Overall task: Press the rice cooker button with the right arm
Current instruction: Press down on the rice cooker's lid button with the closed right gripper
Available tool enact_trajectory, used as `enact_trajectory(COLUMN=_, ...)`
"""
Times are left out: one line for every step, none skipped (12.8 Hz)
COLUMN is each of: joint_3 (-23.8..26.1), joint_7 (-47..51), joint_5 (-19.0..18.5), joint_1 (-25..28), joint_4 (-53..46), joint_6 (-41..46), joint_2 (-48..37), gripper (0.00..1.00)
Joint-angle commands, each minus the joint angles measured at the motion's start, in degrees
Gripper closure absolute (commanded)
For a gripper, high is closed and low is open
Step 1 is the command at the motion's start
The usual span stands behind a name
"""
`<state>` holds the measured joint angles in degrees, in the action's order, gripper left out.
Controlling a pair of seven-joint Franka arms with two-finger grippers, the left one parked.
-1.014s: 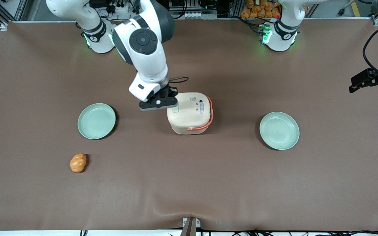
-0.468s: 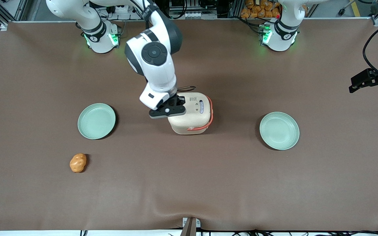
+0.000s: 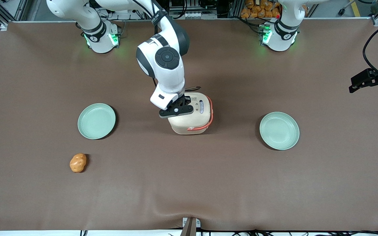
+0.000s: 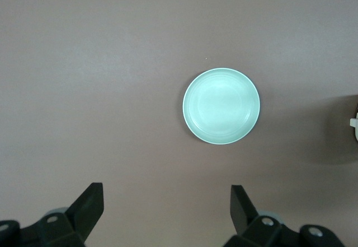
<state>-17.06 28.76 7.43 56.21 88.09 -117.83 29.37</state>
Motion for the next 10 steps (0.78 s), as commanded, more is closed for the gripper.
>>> enact_trajectory(joint_3=-0.5, joint_7=0.4, joint_5=0.5, joint_1=0.1, joint_4=1.1, joint_6=0.5, joint_2=-0.4, gripper=1.00)
enact_trajectory(joint_3=-0.5, joint_7=0.4, joint_5=0.5, joint_1=0.1, joint_4=1.5, joint_6=0.4, joint_2=-0.5, gripper=1.00)
enact_trajectory(joint_3=-0.5, joint_7=0.4, joint_5=0.5, joint_1=0.1, joint_4=1.6, joint_6=0.4, joint_2=-0.5, gripper=1.00)
enact_trajectory(joint_3=-0.5, joint_7=0.4, joint_5=0.5, joint_1=0.1, joint_4=1.9, joint_6=0.3, joint_2=-0.5, gripper=1.00)
enact_trajectory(joint_3=-0.6, joint_7=0.5, joint_5=0.5, joint_1=0.2, joint_4=2.1, joint_6=0.5, joint_2=-0.6, gripper=1.00)
enact_trajectory(joint_3=-0.5, joint_7=0.7, joint_5=0.5, joint_1=0.2, joint_4=2.3, joint_6=0.7, joint_2=-1.0, gripper=1.00)
enact_trajectory(joint_3=-0.5, joint_7=1.3, joint_5=0.5, joint_1=0.2, joint_4=2.3, joint_6=1.2, joint_2=-1.0, gripper=1.00)
enact_trajectory(joint_3=-0.6, joint_7=1.4, joint_5=0.5, joint_1=0.2, joint_4=2.3, joint_6=1.2, joint_2=-0.9, gripper=1.00)
enact_trajectory(joint_3=-0.5, joint_7=1.5, joint_5=0.5, joint_1=0.1, joint_4=2.4, joint_6=1.1, joint_2=-0.7, gripper=1.00)
enact_trajectory(joint_3=-0.5, joint_7=1.5, joint_5=0.6, joint_1=0.2, joint_4=2.6, joint_6=0.9, joint_2=-0.5, gripper=1.00)
